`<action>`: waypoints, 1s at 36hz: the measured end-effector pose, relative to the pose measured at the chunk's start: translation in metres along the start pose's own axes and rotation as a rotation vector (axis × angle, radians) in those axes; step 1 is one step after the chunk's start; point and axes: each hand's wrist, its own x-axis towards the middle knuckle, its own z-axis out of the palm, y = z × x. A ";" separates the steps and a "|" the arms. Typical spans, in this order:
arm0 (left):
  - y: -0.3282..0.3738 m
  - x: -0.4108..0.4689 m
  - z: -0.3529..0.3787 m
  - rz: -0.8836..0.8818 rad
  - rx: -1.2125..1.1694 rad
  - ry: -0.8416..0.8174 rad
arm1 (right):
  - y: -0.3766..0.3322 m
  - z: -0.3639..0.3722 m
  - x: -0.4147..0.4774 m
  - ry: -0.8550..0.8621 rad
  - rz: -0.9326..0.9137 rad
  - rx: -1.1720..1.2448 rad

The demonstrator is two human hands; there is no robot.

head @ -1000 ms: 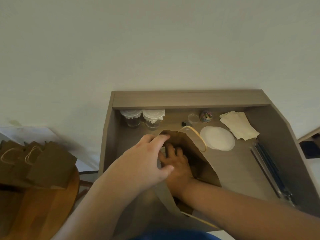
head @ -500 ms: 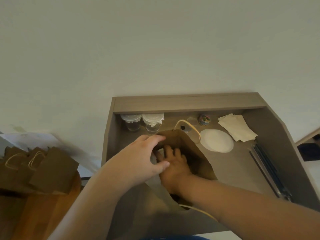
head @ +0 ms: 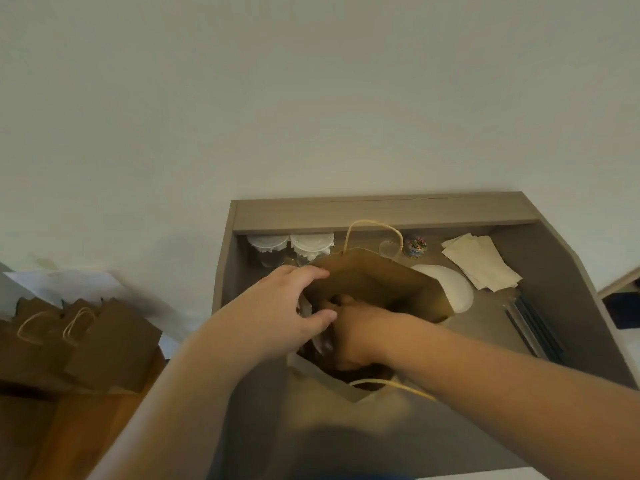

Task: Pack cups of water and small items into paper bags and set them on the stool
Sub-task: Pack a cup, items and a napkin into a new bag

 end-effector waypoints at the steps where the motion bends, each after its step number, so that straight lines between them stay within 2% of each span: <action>1: 0.000 0.001 -0.001 0.003 -0.004 -0.004 | 0.003 -0.005 -0.003 -0.034 0.005 -0.038; 6: -0.002 0.005 -0.004 0.004 -0.013 -0.027 | 0.007 -0.022 -0.013 -0.177 0.022 -0.184; 11: -0.004 0.007 -0.006 0.008 -0.013 -0.037 | 0.008 -0.025 -0.010 -0.143 -0.007 -0.286; 15: -0.006 0.007 -0.007 0.001 -0.017 -0.044 | 0.002 -0.026 -0.011 -0.205 0.013 -0.350; 21: -0.006 0.008 -0.007 -0.014 -0.024 -0.049 | -0.004 -0.026 -0.010 -0.244 0.046 -0.358; 25: -0.007 0.009 -0.008 -0.002 -0.016 -0.046 | 0.001 -0.024 -0.009 -0.187 0.008 -0.329; 30: -0.006 0.008 -0.013 -0.009 -0.023 -0.071 | 0.002 -0.028 -0.013 -0.227 0.005 -0.341; 36: -0.006 0.007 -0.013 -0.009 -0.022 -0.061 | 0.003 -0.027 -0.016 -0.168 0.000 -0.283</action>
